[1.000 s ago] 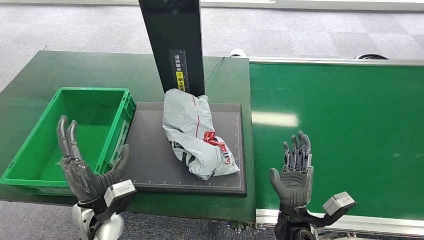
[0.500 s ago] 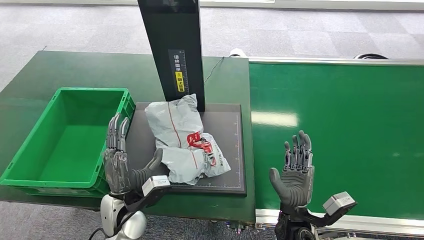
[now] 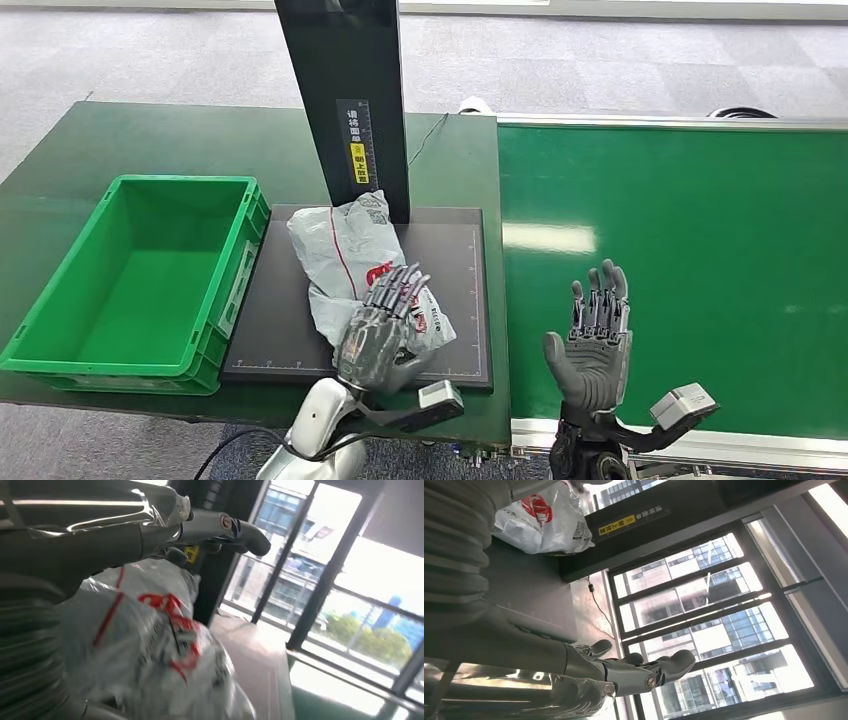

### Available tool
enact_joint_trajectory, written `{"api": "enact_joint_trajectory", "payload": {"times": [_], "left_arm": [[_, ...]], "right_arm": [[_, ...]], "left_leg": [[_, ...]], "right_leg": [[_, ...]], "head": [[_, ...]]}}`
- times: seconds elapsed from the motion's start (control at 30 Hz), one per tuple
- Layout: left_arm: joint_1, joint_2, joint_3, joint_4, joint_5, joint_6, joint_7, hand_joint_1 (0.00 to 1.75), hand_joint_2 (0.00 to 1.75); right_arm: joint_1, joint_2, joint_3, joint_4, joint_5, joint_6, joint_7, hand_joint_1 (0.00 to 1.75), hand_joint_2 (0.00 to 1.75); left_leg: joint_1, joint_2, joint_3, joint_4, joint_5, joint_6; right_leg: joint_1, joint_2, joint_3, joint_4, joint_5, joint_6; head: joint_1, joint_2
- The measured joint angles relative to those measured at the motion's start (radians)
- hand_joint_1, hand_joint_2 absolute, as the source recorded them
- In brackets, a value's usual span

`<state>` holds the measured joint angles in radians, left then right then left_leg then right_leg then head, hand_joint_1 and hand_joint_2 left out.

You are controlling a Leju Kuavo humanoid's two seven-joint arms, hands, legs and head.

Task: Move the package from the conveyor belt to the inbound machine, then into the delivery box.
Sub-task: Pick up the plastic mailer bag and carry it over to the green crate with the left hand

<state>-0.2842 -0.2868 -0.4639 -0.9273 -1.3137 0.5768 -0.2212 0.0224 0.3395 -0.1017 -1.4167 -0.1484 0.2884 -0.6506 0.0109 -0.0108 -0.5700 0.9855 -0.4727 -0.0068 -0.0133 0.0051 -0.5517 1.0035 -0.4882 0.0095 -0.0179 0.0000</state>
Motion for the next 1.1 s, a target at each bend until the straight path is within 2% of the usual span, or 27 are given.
{"api": "enact_joint_trajectory", "payload": {"times": [0.17, 0.3, 0.47, 0.83, 0.97, 1.1], "left_arm": [[-0.088, -0.009, -0.112, 0.210, -0.040, -0.041, 0.026, 0.00, 1.75], [-0.127, -0.019, -0.147, 0.299, -0.040, -0.051, 0.026, 0.00, 1.75], [-0.153, -0.025, -0.169, 0.386, -0.011, -0.124, 0.036, 0.00, 1.75], [-0.275, -0.031, -0.113, 0.489, 0.144, -0.308, 0.001, 0.00, 1.75], [-0.285, -0.022, -0.073, 0.502, 0.229, -0.302, -0.085, 0.00, 1.75], [-0.263, -0.006, -0.025, 0.478, 0.357, -0.278, -0.192, 0.00, 1.75]], "right_arm": [[-0.016, 0.006, -0.010, 0.017, -0.047, 0.014, 0.019, 0.00, 1.75], [-0.019, 0.008, -0.017, 0.027, -0.053, 0.016, 0.021, 0.00, 1.75], [-0.026, 0.010, -0.025, 0.041, -0.062, 0.024, 0.022, 0.00, 1.75], [-0.045, 0.010, -0.026, 0.087, -0.091, 0.028, 0.020, 0.00, 1.75], [-0.046, 0.009, -0.025, 0.099, -0.096, 0.027, 0.019, 0.00, 1.75], [-0.044, 0.007, -0.025, 0.105, -0.100, 0.022, 0.019, 0.00, 1.75]], "left_leg": [[0.000, 0.001, 0.000, 0.000, 0.000, 0.000], [0.000, 0.000, 0.000, 0.000, 0.000, 0.000], [0.000, 0.000, 0.000, 0.000, 0.000, 0.000], [0.000, 0.000, 0.005, 0.000, 0.001, 0.001], [0.000, 0.002, 0.005, 0.000, 0.002, 0.001], [0.001, 0.006, 0.001, 0.000, 0.004, 0.000]], "right_leg": [[0.000, 0.001, 0.000, 0.000, 0.000, 0.000], [0.000, 0.001, 0.000, 0.000, 0.000, 0.000], [0.000, 0.001, 0.001, 0.000, 0.000, 0.000], [0.000, 0.000, 0.007, 0.000, 0.001, 0.000], [0.001, 0.002, 0.005, 0.000, 0.002, -0.001], [0.001, 0.005, 0.000, 0.000, 0.005, -0.003]], "head": [[0.000, 0.000], [0.000, 0.000], [0.000, 0.000], [0.000, 0.000], [0.000, 0.000], [0.000, 0.000]]}}
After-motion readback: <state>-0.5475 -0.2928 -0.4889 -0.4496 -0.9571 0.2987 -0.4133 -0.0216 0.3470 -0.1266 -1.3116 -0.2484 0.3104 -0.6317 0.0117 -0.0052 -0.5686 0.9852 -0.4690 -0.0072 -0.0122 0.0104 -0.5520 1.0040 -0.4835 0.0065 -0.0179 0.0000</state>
